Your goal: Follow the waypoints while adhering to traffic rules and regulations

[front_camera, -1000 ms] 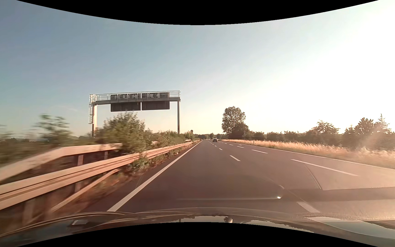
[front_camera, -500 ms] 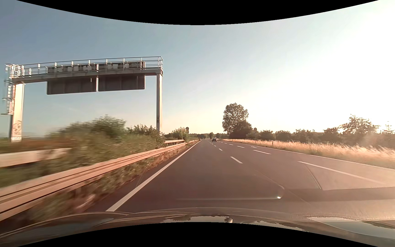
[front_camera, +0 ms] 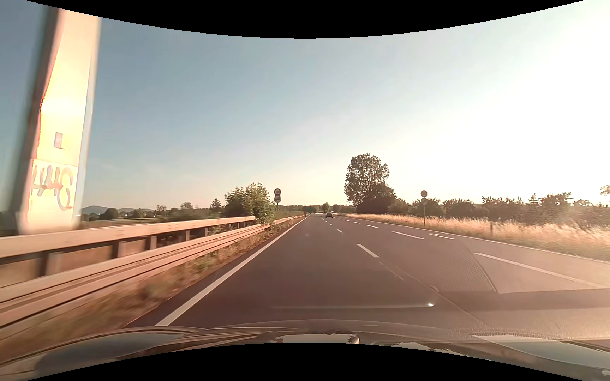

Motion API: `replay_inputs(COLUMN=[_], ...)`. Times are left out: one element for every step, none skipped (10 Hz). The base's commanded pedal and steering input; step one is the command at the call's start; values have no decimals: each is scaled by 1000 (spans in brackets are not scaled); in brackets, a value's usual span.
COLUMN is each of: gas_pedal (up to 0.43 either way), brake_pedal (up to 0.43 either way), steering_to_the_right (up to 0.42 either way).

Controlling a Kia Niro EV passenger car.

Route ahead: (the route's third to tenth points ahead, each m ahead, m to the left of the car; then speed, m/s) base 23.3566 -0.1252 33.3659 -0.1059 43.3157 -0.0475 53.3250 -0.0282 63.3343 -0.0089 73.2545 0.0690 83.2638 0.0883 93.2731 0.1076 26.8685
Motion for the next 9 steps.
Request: replay_inputs(gas_pedal=[220,220,220,220,220,220,220,220,220], brake_pedal=[0,0,0,0,0,0,0,0,0], steering_to_the_right=[3,3,3,3,2,2,3,3,3])
